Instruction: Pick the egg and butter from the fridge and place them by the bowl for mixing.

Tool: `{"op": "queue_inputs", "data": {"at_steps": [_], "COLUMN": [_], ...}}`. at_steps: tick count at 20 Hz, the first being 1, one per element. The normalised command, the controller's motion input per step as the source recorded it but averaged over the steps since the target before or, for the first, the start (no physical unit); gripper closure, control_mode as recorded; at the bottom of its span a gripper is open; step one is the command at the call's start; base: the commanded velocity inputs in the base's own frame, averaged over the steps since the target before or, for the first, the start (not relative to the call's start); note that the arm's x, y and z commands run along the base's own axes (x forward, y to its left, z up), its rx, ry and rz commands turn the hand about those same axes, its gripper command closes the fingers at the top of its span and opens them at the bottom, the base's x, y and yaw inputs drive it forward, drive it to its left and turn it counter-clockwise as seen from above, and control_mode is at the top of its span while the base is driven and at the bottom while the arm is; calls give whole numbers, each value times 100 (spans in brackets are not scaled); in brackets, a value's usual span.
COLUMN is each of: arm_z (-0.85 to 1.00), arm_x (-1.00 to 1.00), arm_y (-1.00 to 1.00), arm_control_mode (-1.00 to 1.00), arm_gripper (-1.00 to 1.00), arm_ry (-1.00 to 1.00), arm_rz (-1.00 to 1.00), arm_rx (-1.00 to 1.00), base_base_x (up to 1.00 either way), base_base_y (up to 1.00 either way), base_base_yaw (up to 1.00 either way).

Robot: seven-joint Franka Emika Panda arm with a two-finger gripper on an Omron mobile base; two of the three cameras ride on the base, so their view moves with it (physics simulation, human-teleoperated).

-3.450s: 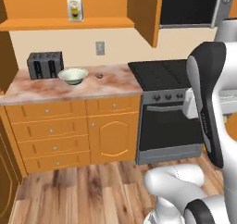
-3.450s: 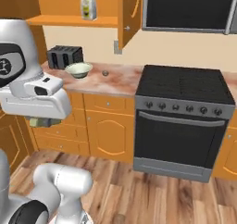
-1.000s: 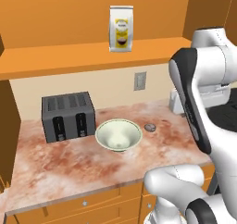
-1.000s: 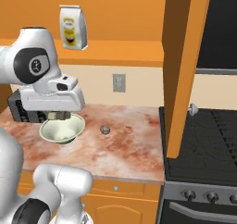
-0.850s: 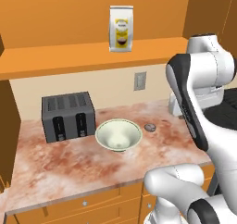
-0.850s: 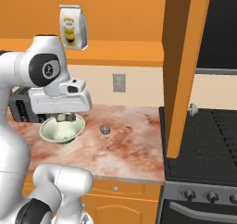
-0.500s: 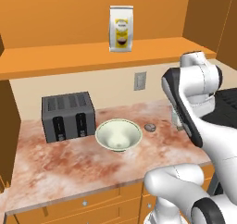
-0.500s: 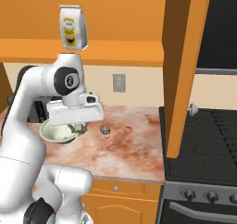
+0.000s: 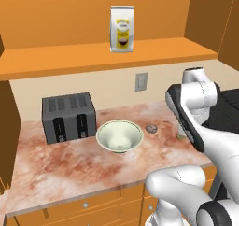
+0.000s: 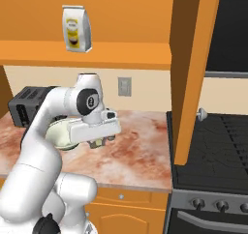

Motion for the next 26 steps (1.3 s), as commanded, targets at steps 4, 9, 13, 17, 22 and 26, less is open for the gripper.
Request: {"op": "queue_inputs", "data": {"at_steps": [4, 9, 13, 17, 22, 26], "arm_z": [-35, -29, -39, -17, -20, -42], "arm_x": [5, 36, 98, 84, 52, 36], "arm_y": [-13, 0, 23, 14, 5, 0], "arm_control_mode": [-100, -100, -100, -100, -100, -100], "arm_gripper": [100, 100, 100, 100, 100, 100], "arm_ry": [-28, -20, 0, 14, 17, 8], "arm_rz": [13, 12, 26, 25, 17, 13], "arm_rx": [18, 12, 3, 3, 0, 0], "base_base_x": [0, 0, 0, 0, 0, 0], "base_base_y": [0, 0, 0, 0, 0, 0], "base_base_yaw": [0, 0, 0, 0, 0, 0]}}
